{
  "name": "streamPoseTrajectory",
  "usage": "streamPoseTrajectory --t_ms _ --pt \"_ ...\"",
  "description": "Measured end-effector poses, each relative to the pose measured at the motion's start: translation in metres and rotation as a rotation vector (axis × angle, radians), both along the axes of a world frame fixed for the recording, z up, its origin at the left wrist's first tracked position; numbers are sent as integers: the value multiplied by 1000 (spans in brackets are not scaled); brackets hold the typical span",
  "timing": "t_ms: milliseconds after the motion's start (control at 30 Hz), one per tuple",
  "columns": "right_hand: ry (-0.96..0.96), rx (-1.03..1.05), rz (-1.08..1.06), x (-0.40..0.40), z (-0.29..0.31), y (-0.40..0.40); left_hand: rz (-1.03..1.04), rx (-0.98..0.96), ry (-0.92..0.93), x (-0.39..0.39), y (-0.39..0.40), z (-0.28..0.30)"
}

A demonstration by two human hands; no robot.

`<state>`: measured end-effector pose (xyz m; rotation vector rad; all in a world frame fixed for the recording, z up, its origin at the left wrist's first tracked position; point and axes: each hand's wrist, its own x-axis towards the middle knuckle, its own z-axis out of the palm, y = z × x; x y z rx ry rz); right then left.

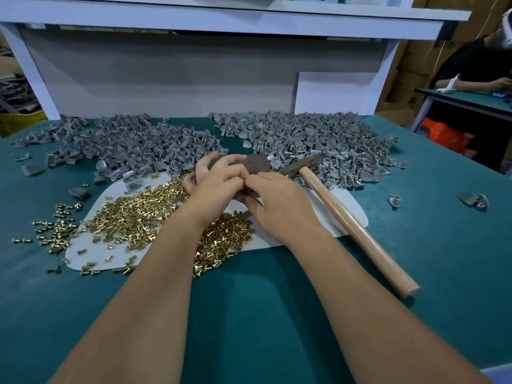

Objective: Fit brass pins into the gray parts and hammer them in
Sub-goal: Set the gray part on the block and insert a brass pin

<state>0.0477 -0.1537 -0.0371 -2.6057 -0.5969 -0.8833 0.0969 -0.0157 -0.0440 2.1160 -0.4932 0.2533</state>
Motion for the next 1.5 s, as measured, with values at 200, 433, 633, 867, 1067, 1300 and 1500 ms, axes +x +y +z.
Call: streamPoseTrajectory --t_ms 200,433,633,867,1067,1300,1500 --pt "30 23 -7 4 -3 1 -5 40 6 2 -2 -2" --pt "48 51 -7 5 -3 1 -8 91 -20 5 -2 -3" --pt "46 86 -6 6 -3 1 -2 84 -15 4 -3 -2" --pt "28 87 -15 6 -4 2 -3 80 5 1 -3 0" --pt "34 196 3 9 -7 -1 5 -8 48 -4 0 3" --pt "49 453 -15 12 -4 -11 9 -100 102 -4 11 10" --pt "35 471 -9 10 -3 -11 15 -153 88 -4 12 10"
